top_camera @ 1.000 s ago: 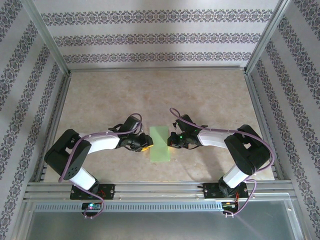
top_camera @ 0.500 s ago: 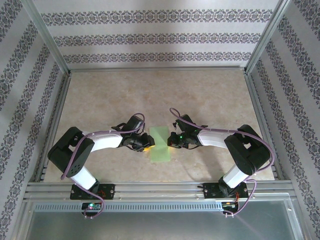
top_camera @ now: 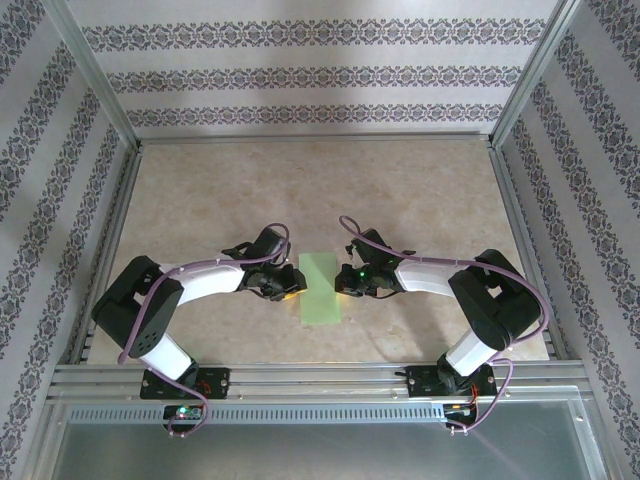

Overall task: Fold a paper plane with a square sheet of paper (fold left side to right side)
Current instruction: Third fold the triangle at the center of the table.

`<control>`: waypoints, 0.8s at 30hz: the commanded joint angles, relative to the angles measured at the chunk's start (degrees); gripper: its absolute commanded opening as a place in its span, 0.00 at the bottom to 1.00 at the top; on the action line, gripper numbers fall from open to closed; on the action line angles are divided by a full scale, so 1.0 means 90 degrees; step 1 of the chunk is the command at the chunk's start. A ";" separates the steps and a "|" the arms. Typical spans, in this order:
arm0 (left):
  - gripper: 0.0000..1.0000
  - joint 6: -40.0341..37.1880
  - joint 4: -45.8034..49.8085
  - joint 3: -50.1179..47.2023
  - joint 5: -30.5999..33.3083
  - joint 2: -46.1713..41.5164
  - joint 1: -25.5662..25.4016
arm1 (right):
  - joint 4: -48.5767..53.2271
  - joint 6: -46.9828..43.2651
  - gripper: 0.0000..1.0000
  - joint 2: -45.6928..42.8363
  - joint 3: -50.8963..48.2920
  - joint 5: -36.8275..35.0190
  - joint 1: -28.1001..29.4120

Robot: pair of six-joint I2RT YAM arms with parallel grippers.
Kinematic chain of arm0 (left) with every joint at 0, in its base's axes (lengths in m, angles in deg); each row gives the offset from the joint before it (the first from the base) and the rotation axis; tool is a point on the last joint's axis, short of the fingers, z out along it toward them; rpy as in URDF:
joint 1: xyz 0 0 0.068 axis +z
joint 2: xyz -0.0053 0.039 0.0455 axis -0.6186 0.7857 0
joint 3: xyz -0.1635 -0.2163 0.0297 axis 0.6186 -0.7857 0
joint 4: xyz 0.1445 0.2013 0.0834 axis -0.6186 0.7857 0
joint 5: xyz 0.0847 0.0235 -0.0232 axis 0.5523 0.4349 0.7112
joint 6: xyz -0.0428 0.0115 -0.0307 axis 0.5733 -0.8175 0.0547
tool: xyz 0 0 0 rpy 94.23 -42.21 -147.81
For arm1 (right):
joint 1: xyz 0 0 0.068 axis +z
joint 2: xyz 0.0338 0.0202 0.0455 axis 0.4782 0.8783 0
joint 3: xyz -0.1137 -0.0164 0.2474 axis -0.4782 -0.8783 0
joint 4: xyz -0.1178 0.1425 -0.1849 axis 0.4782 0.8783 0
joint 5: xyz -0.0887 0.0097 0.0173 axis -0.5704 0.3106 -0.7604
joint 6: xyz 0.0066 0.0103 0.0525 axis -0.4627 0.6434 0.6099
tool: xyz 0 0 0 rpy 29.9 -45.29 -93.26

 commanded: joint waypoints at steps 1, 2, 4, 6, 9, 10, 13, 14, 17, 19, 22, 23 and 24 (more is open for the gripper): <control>0.30 -0.0209 0.0177 0.0173 -0.0108 0.0168 -0.0102 | 0.0232 -0.0135 0.00 0.0075 0.0041 -0.0266 0.0012; 0.30 -0.0221 0.0164 0.0189 -0.0130 0.0200 -0.0107 | 0.0229 -0.0144 0.00 0.0081 0.0041 -0.0263 0.0012; 0.28 -0.0209 0.0093 0.0187 -0.0181 0.0250 -0.0104 | 0.0235 -0.0144 0.00 0.0080 0.0032 -0.0272 0.0008; 0.27 -0.0186 0.0015 0.0173 -0.0212 0.0282 -0.0117 | 0.0236 -0.0144 0.00 0.0082 0.0032 -0.0273 0.0011; 0.26 -0.0186 -0.0019 0.0168 -0.0235 0.0342 -0.0131 | 0.0228 -0.0144 0.00 0.0082 0.0022 -0.0273 0.0012; 0.26 -0.0185 -0.0036 0.0172 -0.0243 0.0365 -0.0134 | 0.0230 -0.0144 0.00 0.0082 0.0022 -0.0273 0.0012; 0.25 -0.0168 -0.0099 0.0177 -0.0282 0.0427 -0.0157 | 0.0228 -0.0144 0.00 0.0073 0.0022 -0.0273 -0.0005; 0.24 -0.0166 -0.0131 0.0183 -0.0290 0.0438 -0.0152 | 0.0232 -0.0144 0.00 0.0073 0.0026 -0.0273 0.0002; 0.23 -0.0123 -0.0220 0.0202 -0.0329 0.0450 -0.0178 | 0.0231 -0.0152 0.00 0.0082 0.0032 -0.0264 0.0000; 0.22 -0.0089 -0.0299 0.0194 -0.0365 0.0448 -0.0180 | 0.0227 -0.0144 0.00 0.0090 0.0032 -0.0268 -0.0004; 0.22 -0.0059 -0.0361 0.0200 -0.0398 0.0458 -0.0195 | 0.0218 -0.0144 0.00 0.0102 0.0034 -0.0268 0.0000; 0.22 -0.0066 -0.0364 0.0201 -0.0397 0.0458 -0.0190 | 0.0218 -0.0150 0.00 0.0102 0.0040 -0.0263 -0.0003; 0.22 -0.0074 -0.0347 0.0210 -0.0399 0.0458 -0.0200 | 0.0218 -0.0144 0.00 0.0104 0.0041 -0.0254 -0.0005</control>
